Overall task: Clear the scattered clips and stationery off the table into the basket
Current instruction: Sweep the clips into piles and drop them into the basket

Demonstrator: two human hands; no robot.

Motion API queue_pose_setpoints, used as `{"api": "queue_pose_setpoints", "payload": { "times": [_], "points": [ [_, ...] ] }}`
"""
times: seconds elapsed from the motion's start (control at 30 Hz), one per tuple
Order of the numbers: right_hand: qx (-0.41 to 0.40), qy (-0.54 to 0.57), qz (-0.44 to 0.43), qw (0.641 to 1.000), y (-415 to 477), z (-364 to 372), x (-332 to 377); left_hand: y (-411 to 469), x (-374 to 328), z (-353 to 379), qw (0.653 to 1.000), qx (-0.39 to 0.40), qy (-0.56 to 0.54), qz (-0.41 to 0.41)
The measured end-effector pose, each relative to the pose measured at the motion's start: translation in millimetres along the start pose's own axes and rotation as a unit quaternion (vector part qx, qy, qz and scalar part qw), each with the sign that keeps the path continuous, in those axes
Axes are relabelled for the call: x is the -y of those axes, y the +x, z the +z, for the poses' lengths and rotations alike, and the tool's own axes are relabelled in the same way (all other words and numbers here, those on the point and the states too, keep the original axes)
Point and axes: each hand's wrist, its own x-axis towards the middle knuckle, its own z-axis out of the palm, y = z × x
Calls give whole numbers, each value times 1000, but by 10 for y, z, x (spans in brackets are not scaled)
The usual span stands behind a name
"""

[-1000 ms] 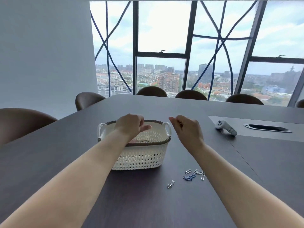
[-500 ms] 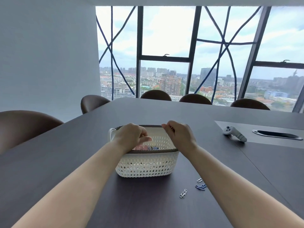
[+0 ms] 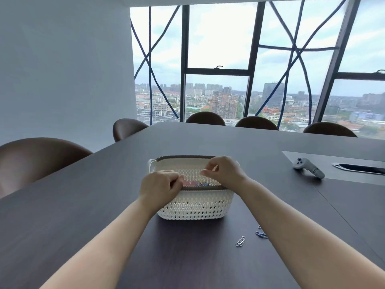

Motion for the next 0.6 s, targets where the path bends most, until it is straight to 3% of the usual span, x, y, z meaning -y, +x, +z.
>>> {"api": "queue_pose_setpoints", "payload": {
  "times": [0.27, 0.6],
  "points": [
    [-25, 18, 2, 1000, -52, -5, -15, -15, 14, 25, 1000, -16, -14, 10],
    [-98, -42, 6, 994, -322, -155, -56, 19, -103, -95, 998, 62, 29, -11]
  ]
}}
